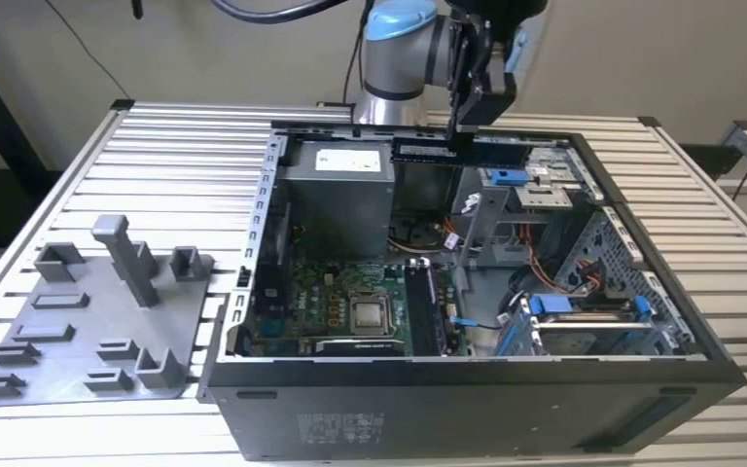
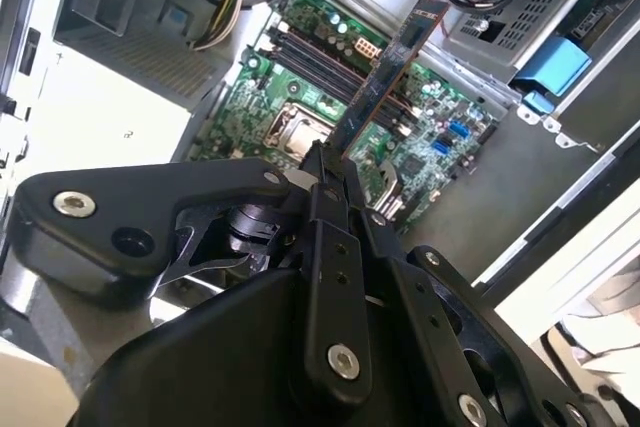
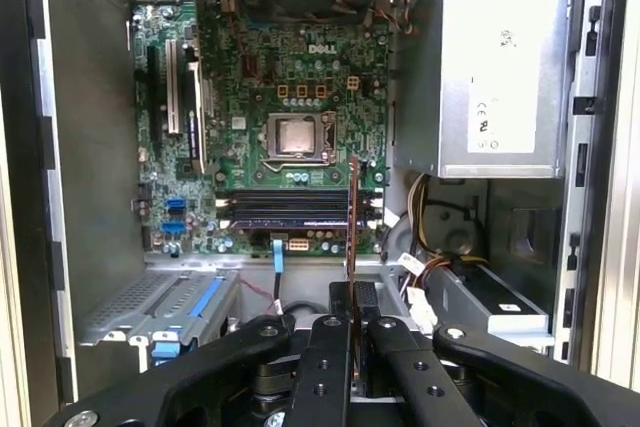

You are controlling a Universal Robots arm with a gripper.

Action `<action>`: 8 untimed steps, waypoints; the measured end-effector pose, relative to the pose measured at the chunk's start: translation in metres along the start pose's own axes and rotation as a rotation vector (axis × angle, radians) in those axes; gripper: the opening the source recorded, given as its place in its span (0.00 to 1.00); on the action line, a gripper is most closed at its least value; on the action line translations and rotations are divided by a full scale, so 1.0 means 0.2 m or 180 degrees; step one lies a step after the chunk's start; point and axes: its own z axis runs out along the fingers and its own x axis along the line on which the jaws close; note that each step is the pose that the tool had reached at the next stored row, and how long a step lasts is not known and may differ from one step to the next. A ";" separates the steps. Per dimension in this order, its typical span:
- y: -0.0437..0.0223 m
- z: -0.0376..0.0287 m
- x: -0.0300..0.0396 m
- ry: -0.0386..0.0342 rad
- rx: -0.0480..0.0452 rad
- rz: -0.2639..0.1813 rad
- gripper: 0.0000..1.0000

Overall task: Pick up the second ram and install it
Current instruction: 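Insert the second ram into the second slot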

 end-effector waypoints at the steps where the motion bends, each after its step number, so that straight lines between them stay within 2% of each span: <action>1: 0.000 0.001 0.000 0.0000 0.0000 0.0025 0.13; 8: 0.000 0.006 0.000 0.0003 0.0004 0.0252 0.13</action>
